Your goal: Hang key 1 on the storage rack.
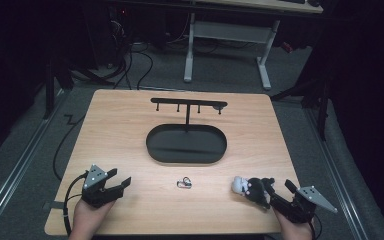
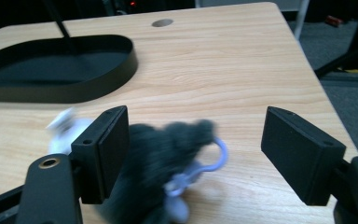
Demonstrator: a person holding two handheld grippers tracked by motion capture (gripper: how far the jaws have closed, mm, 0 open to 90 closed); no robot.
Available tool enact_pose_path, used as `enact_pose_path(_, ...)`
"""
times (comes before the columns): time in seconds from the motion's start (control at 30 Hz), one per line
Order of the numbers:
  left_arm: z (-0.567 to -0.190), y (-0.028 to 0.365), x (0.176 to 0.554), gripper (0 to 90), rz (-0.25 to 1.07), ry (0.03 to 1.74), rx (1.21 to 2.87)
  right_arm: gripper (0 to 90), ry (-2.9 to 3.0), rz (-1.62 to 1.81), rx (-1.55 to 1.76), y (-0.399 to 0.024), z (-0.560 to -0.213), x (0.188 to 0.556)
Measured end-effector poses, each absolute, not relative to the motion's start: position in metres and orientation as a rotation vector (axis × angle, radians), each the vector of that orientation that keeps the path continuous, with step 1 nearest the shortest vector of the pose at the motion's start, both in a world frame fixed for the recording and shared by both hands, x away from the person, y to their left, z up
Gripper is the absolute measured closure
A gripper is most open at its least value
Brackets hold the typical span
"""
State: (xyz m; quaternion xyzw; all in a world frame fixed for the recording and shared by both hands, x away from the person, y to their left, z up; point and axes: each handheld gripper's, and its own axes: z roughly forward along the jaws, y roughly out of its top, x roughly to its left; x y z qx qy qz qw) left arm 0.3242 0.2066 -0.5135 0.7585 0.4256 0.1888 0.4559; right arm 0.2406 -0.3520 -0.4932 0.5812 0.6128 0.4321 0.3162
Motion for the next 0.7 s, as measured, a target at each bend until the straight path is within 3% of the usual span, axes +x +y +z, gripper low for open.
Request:
enact_pose_path(0.47,-0.514,0.209,0.329,36.7,0.456,1.08,1.818,31.5,1.644,1.16,1.497,-0.351,-0.494,0.237)
enact_pose_path(0.53,-0.514,0.208,0.332,37.3,0.463,1.087,1.821,40.8,1.661,1.16,1.489,-0.351,-0.495,0.232)
enact_pose_path(0.57,-0.514,0.208,0.334,37.3,0.465,1.093,1.82,40.8,1.661,1.16,1.489,-0.351,-0.495,0.232)
enact_pose_path(0.6,-0.515,0.208,0.337,37.7,0.466,1.099,1.818,55.5,1.7,1.16,1.488,-0.349,-0.495,0.229)
enact_pose_path(0.7,-0.514,0.207,0.341,37.8,0.465,1.103,1.81,84.7,1.77,1.123,1.456,-0.342,-0.494,0.224)
